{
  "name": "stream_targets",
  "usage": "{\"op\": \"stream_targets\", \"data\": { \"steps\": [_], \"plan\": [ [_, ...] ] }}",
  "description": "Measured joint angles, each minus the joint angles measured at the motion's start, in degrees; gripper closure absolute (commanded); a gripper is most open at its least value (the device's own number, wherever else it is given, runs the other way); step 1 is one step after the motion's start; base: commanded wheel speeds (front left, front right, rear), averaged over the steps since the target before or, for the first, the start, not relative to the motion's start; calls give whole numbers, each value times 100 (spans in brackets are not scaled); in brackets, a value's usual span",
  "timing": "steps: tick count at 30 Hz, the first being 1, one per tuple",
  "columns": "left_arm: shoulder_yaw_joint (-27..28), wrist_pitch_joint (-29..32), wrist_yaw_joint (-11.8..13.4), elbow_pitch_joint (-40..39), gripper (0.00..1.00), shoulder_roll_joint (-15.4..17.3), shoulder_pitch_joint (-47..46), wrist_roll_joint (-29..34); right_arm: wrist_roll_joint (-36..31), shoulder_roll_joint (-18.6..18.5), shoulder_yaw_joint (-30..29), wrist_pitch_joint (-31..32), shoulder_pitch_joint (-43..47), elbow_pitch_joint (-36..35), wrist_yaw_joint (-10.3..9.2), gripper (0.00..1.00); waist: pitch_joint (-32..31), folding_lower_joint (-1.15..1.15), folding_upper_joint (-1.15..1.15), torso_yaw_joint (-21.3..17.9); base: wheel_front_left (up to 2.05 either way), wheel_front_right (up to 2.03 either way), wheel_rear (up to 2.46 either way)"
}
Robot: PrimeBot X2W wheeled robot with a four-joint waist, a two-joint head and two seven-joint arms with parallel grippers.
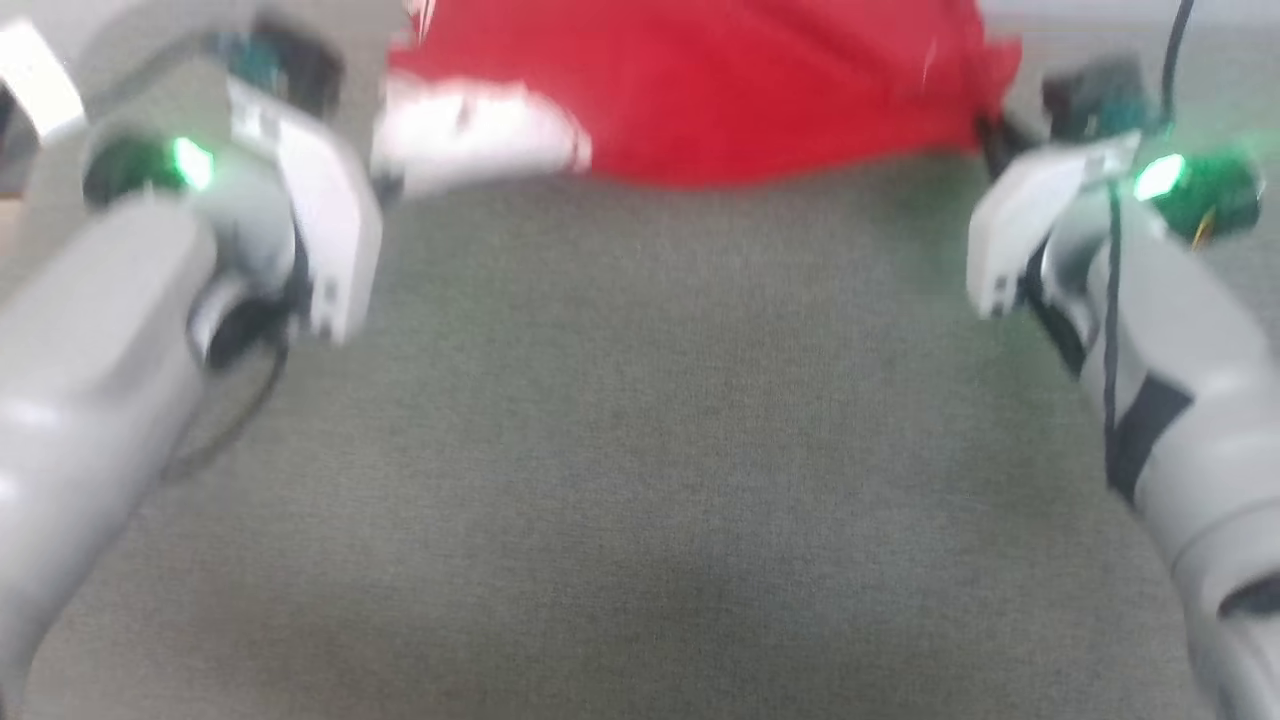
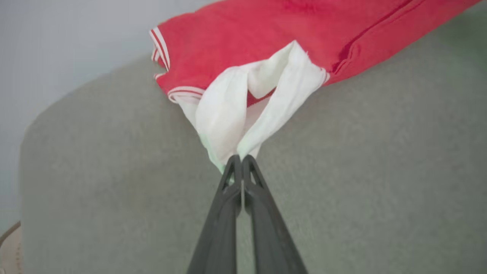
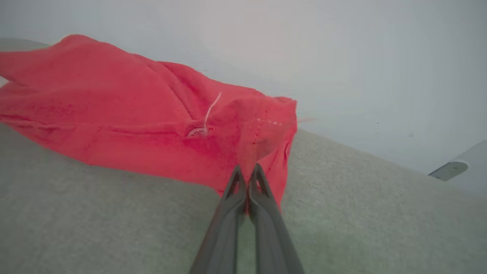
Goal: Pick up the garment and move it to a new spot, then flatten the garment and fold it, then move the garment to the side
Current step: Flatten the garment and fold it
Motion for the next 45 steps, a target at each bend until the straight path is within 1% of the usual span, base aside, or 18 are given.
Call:
{"op": "stream_targets", "data": {
  "steps": [2, 5, 7, 9, 12, 15, 18, 22, 26, 29, 32, 34, 36, 37, 39, 41, 43, 45],
  "plan": [
    [-47, 250, 114, -492, 100, 272, 430, -134, 369, -42, 246, 92, 356, -211, 0, 100, -151, 0, 0, 10, 0, 0, 0],
    [-60, 552, 531, -1440, 100, 699, 1148, -457, 1004, -225, 753, 370, 1001, -786, 1, 100, -351, 0, 0, 18, 0, 0, 0],
    [-64, 698, 892, -2209, 100, 1028, 1578, -645, 1485, -505, 1050, 610, 1452, -1302, 0, 100, -460, 0, 0, 25, 0, 0, 0],
    [-43, 803, 1316, -2995, 100, 1350, 2021, -838, 1945, -862, 1295, 872, 1891, -1909, 0, 100, -544, 0, 0, 32, 0, 0, 0],
    [-47, 883, 1918, -4063, 100, 1806, 2640, -1091, 2486, -1347, 1519, 1212, 2555, -2829, 0, 100, -623, 0, 0, 41, 0, 0, 0],
    [-45, 922, 2363, -4897, 100, 2216, 3126, -1266, 2839, -1772, 1580, 1546, 3183, -3701, 0, 100, -649, 0, 0, 36, 0, 0, 0],
    [-33, 872, 2729, -5489, 100, 2507, 3545, -1505, 3014, -2145, 1471, 1872, 3746, -4488, 0, 100, -656, 0, 0, 28, 0, 0, 0],
    [-26, 806, 3159, -6055, 100, 2794, 4010, -1795, 3136, -2514, 1250, 2325, 4476, -5460, 0, 100, -658, 0, 0, 12, 0, 0, 0],
    [-49, 765, 3513, -6517, 100, 3002, 4395, -2006, 3329, -2742, 960, 2895, 5283, -6333, 0, 100, -656, 0, 0, -15, 0, 0, 0],
    [-51, 722, 3701, -6819, 100, 3114, 4592, -2141, 3421, -2881, 655, 3265, 5832, -6889, 0, 100, -644, 0, 0, -29, 0, 0, 0],
    [-49, 700, 3839, -7027, 100, 3273, 4679, -2151, 3529, -2920, 416, 3608, 6324, -7406, -1, 100, -621, 0, 0, -55, 0, 0, 0],
    [-24, 679, 3866, -7160, 100, 3383, 4665, -2074, 3546, -2909, 192, 3734, 6579, -7700, -1, 100, -594, 0, 0, -75, 0, 0, 0],
    [71, 622, 3868, -7226, 100, 3456, 4548, -1980, 3454, -2810, -126, 3746, 6715, -7937, -1, 100, -558, 0, 0, -102, 0, 0, 0],
    [112, 621, 3854, -7239, 100, 3537, 4432, -1815, 3394, -2758, -258, 3775, 6749, -8031, -1, 100, -542, 0, 0, -121, 0, 0, 0],
    [247, 622, 3800, -7205, 100, 3680, 4156, -1621, 3256, -2602, -486, 3806, 6763, -8210, -1, 100, -510, 0, 0, -164, 0, 0, 0],
    [350, 681, 3675, -7108, 100, 3743, 3853, -1378, 3106, -2455, -623, 3865, 6730, -8345, -1, 100, -482, 0, 0, -208, 0, 0, 0],
    [472, 759, 3479, -6936, 100, 3752, 3510, -1204, 3010, -2285, -714, 3946, 6589, -8406, -1, 100, -453, 0, 0, -259, 0, 0, 0],
    [547, 881, 3215, -6703, 100, 3710, 3147, -993, 2829, -2197, -754, 3983, 6361, -8417, -1, 100, -418, 0, 0, -305, 0, 0, 0]
  ]
}}
